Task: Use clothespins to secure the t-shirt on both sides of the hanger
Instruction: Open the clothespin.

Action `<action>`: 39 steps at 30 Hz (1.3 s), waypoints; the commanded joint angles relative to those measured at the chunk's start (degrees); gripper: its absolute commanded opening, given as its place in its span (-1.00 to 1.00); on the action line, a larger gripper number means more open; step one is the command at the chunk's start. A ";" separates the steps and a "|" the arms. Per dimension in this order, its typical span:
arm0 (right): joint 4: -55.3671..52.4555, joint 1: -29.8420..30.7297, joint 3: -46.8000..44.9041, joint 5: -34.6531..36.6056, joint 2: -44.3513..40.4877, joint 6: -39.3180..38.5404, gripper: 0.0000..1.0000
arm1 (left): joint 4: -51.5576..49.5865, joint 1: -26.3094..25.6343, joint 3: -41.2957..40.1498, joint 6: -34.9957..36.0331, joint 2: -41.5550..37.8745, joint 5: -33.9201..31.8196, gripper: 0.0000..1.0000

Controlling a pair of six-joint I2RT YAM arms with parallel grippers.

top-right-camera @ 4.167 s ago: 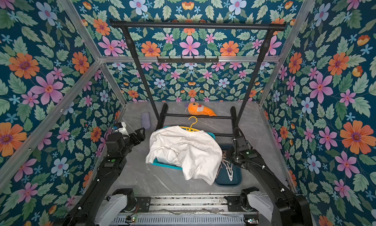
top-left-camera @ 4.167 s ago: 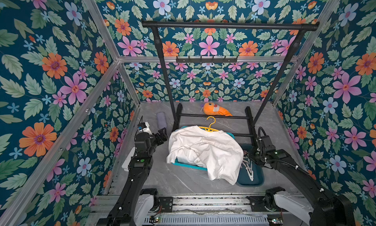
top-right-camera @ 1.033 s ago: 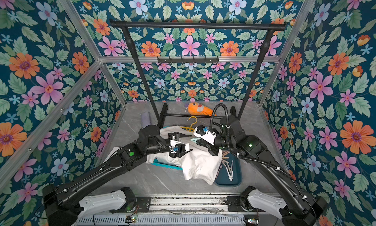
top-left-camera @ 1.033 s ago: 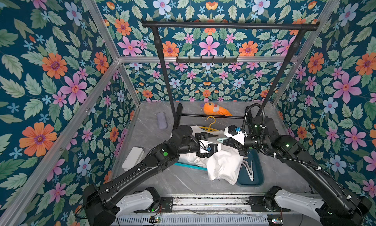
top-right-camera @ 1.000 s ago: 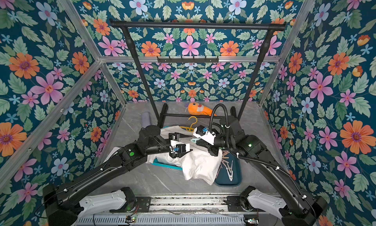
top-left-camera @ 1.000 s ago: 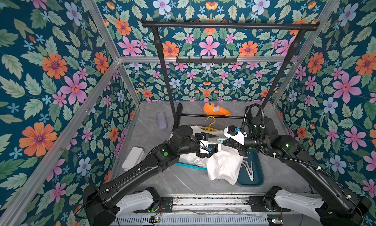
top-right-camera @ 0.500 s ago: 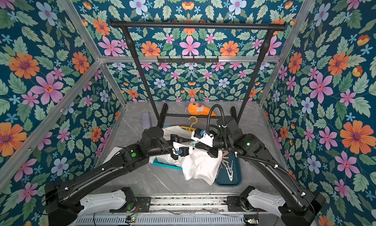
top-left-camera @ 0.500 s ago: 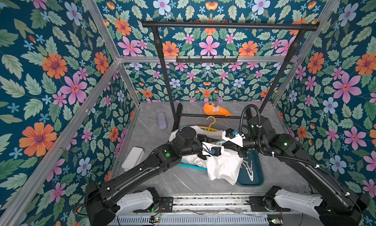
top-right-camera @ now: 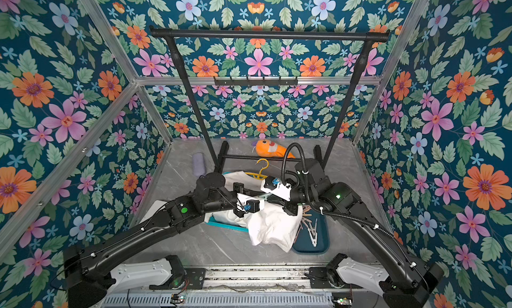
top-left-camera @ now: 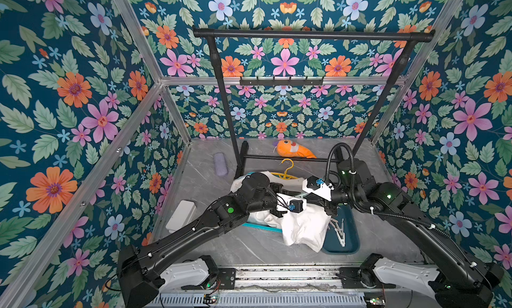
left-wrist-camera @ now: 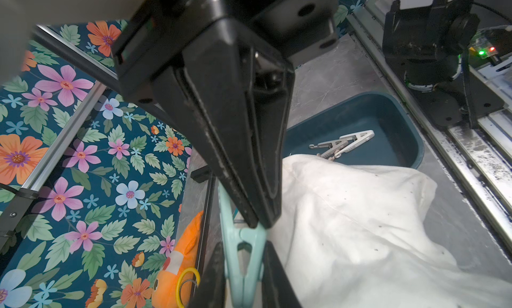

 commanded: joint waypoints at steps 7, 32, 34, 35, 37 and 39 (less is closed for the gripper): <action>5.82 0.15 -2.80 0.81 -1.88 -0.83 -1.00 | 1.50 -0.15 -0.18 0.75 -0.38 0.03 -1.00; 13.59 0.19 -11.05 5.93 -11.46 1.28 -0.16 | 8.51 0.10 -4.59 -2.93 -1.54 -5.43 -1.00; 16.13 0.14 -12.98 6.60 -13.99 2.07 -0.03 | 10.37 0.51 -5.53 -4.11 -1.98 -5.14 -1.00; 18.04 0.21 -14.13 7.81 -15.28 2.94 0.06 | 11.29 0.83 -5.85 -4.94 -2.30 -4.82 -1.00; 21.80 0.10 -16.76 9.11 -18.48 4.30 0.32 | 13.30 1.85 -6.31 -7.82 -2.91 -3.16 -1.00; 25.14 -0.94 -18.53 8.52 -20.89 5.94 0.41 | 15.27 3.51 -6.77 -10.89 -3.56 -0.24 -1.00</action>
